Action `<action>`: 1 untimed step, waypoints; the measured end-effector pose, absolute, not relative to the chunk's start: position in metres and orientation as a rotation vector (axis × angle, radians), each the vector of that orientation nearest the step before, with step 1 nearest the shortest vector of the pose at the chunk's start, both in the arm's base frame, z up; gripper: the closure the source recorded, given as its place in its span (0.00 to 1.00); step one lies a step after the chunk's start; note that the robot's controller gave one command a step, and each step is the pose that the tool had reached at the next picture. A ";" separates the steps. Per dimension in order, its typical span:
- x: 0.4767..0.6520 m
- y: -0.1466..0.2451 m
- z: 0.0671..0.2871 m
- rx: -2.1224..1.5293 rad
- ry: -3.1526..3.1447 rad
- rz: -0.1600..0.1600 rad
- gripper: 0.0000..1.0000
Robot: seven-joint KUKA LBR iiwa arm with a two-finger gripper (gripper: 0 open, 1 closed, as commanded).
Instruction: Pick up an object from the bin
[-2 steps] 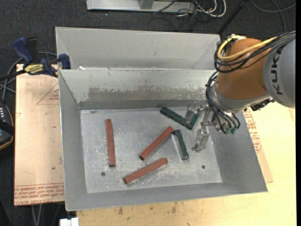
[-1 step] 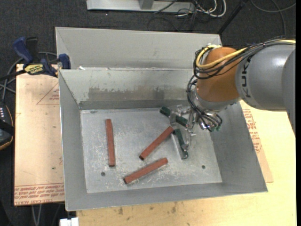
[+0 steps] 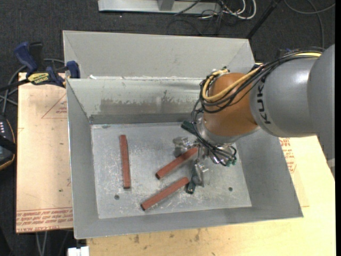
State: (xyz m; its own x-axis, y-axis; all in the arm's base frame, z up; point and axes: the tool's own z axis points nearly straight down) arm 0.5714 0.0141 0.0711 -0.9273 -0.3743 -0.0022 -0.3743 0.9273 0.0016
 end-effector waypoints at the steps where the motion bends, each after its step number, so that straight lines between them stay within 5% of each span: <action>1: 0.573 0.012 0.074 -0.594 3.084 0.001 1.00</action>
Offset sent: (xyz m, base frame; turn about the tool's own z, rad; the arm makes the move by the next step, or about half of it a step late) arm 0.0000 0.0000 0.0000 0.0000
